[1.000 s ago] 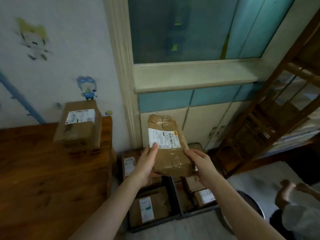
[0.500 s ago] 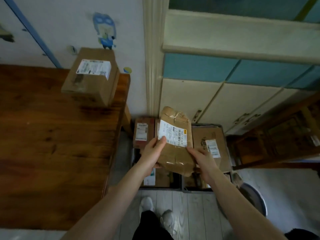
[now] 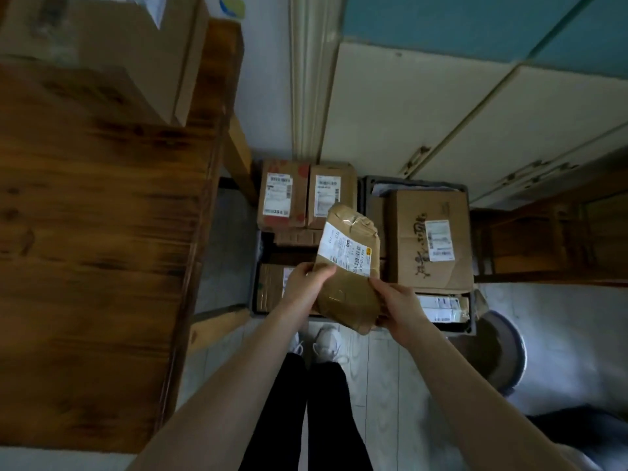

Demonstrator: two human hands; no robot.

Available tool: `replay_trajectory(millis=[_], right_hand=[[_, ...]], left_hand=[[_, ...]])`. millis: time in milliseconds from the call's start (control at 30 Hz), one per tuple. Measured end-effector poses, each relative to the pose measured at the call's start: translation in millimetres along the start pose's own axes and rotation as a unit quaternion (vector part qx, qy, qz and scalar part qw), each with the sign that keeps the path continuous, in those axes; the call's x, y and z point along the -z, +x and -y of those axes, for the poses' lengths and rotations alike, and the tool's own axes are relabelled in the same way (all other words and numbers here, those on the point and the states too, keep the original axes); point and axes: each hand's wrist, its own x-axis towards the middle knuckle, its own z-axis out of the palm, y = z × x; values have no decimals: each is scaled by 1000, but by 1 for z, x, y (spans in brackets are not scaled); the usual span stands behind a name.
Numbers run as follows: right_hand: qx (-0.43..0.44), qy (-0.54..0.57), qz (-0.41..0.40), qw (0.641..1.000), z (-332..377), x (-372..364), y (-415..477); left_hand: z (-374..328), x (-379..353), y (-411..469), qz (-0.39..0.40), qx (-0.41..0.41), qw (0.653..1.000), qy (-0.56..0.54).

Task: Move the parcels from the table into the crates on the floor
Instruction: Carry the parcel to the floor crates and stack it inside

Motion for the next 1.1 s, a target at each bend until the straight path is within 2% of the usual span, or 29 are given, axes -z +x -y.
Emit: replay_trajectory(millis=[200,400,500,700,1100], right_hand=[[-20,-19,12,1000,-12,-7,48],[4,-47,22,999,-11,-31,100],[26,-53,32,998,-4,-62,129],[56,-54,63,995,17,-122,184],[115,-79,106,985,39,-171,266]], left_hand=[[25,-6,39,-9,47,997,-56],[31,-4,83,-28,49,992,-115],[30,11,122,-80,12,986,-147],[14,38,195,-134,-29,973,-188],[-1,62,293,-132,-145,974,-116]])
